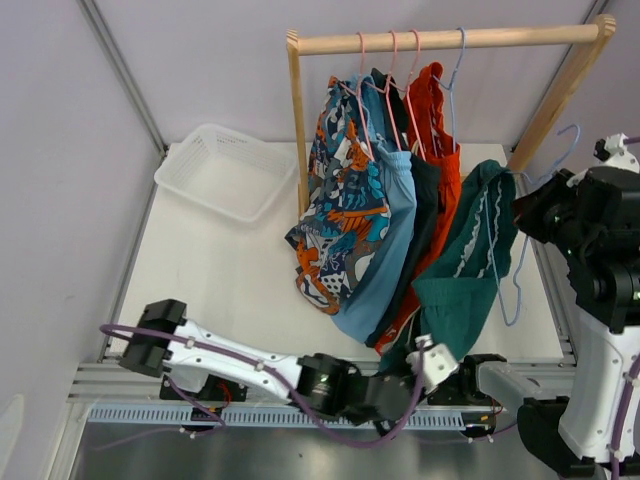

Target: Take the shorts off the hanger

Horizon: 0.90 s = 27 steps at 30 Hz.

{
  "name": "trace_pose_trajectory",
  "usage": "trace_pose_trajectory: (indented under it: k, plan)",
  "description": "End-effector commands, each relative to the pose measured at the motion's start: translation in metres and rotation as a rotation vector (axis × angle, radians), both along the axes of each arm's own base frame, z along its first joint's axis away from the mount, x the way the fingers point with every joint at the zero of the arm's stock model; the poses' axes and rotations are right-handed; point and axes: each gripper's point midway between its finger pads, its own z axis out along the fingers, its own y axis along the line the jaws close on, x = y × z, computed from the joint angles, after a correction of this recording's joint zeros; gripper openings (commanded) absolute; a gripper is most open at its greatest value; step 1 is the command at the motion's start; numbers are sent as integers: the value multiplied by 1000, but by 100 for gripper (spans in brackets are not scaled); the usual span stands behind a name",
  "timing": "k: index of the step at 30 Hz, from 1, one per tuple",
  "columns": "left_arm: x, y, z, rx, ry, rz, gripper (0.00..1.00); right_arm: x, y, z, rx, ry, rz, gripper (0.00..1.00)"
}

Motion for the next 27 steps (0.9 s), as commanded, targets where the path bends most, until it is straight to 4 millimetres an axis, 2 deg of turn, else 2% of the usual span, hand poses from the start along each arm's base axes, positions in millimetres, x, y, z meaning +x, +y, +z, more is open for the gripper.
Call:
trace_pose_trajectory:
  k: [1,2,3,4,5,6,7,8,9,10,11,12,13,14,15,16,17,18,19,20,21,22,23,24,25,26,27]
  plan:
    - [52,-31,30,-13,-25,111,0,-35,19,14,123,-65,58,0]
    - [83,-40,46,-41,-18,155,0,-42,25,11,143,-44,88,0]
    - [97,-52,46,-29,-17,172,0,-51,27,16,151,-49,100,0]
    - [128,-58,64,-58,-17,217,0,-61,28,7,156,0,104,0]
    - [138,-64,65,-54,-16,216,0,-66,29,7,160,11,108,0]
    - [148,-69,76,-61,-17,221,0,-72,29,12,165,1,110,0]
    - [164,-76,78,-60,-18,237,0,-78,30,10,171,16,110,0]
    - [169,-79,76,-44,-13,238,0,-80,31,13,175,5,117,0]
    - [172,-78,86,-37,-9,244,0,-82,31,17,181,-9,111,0]
    - [173,-76,79,-15,-3,250,0,-80,28,19,182,-18,95,0]
    - [169,-73,80,-14,1,245,0,-74,27,21,177,-17,88,0]
    - [162,-68,64,19,10,230,0,-67,26,24,168,-27,86,0]
    - [147,-63,45,39,28,210,0,-56,23,34,154,-72,74,0]
    - [126,-52,66,-14,46,180,0,-38,21,45,131,-112,76,0]
    - [125,-37,42,33,43,186,0,-29,21,41,120,-90,77,0]
    - [101,-28,20,64,64,152,0,-17,15,57,98,-149,52,0]
    - [88,-11,14,75,75,133,0,-8,13,64,79,-167,48,0]
    - [79,-3,7,89,82,128,0,14,12,64,71,-146,38,0]
    - [62,3,0,99,113,116,0,18,11,86,72,-214,29,0]
    - [56,21,-35,191,112,127,0,25,11,94,72,-233,29,0]
    - [53,29,-43,197,142,161,0,44,11,98,80,-239,23,0]
    - [44,34,-51,215,155,150,0,52,11,103,85,-253,22,0]
    - [39,47,-79,275,163,151,0,56,12,112,93,-280,23,0]
    - [33,49,-85,281,179,144,0,65,11,117,102,-301,20,0]
    - [25,53,-93,290,191,142,0,80,12,111,117,-277,21,0]
    - [22,53,-95,289,200,144,0,85,24,108,152,-258,94,0]
    - [21,52,-101,298,207,150,0,86,16,102,190,-225,81,0]
